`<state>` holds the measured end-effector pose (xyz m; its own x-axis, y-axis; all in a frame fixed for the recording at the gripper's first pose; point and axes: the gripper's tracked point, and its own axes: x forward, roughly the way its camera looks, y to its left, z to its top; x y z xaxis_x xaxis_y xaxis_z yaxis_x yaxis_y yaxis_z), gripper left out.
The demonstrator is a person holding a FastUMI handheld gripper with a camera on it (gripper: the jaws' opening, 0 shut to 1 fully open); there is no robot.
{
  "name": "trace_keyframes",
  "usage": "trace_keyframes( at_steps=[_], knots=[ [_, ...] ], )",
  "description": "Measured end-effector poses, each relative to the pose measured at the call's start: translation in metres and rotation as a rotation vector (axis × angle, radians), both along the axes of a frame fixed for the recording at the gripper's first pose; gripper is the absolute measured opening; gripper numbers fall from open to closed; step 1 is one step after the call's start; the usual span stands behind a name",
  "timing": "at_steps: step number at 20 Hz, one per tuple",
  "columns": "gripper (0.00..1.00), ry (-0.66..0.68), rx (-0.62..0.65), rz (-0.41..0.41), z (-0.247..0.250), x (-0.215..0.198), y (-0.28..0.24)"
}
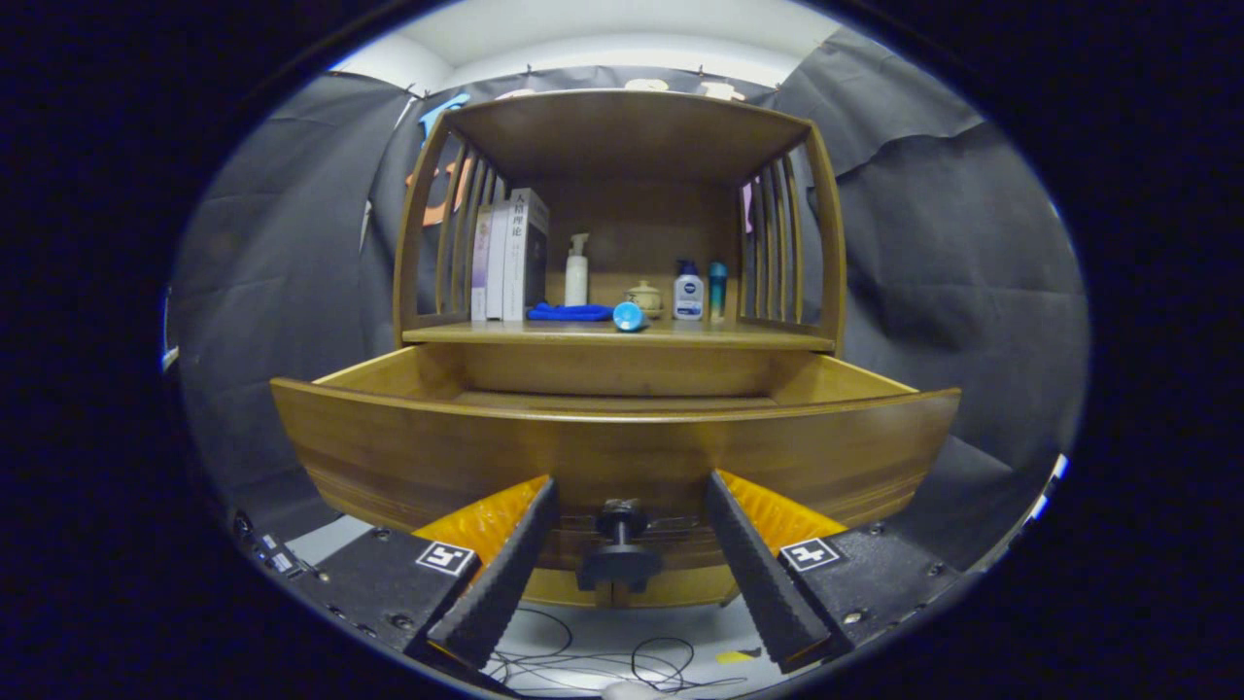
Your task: Pull open the drawer, take out the items inside it, and place them on the countertop above the cabinet.
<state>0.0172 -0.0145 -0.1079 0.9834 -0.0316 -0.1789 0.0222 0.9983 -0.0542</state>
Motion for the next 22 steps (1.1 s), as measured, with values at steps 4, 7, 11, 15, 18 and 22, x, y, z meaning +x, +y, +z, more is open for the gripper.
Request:
trace_keyframes(
  at_steps=[4, 7, 11, 15, 18, 22],
  knots=[
    [0.99, -0.029, 0.0, 0.0, 0.008, 0.034, 0.003],
    [0.99, -0.042, -0.001, -0.012, 0.013, 0.06, 0.005],
    [0.99, -0.003, 0.014, -0.02, 0.017, 0.078, 0.01],
    [0.99, -0.015, 0.014, -0.018, 0.018, 0.102, 0.011],
    [1.0, -0.004, 0.054, -0.02, 0.018, 0.121, 0.012],
    [1.0, -0.013, 0.035, -0.022, 0.017, 0.149, 0.013]
  ],
)
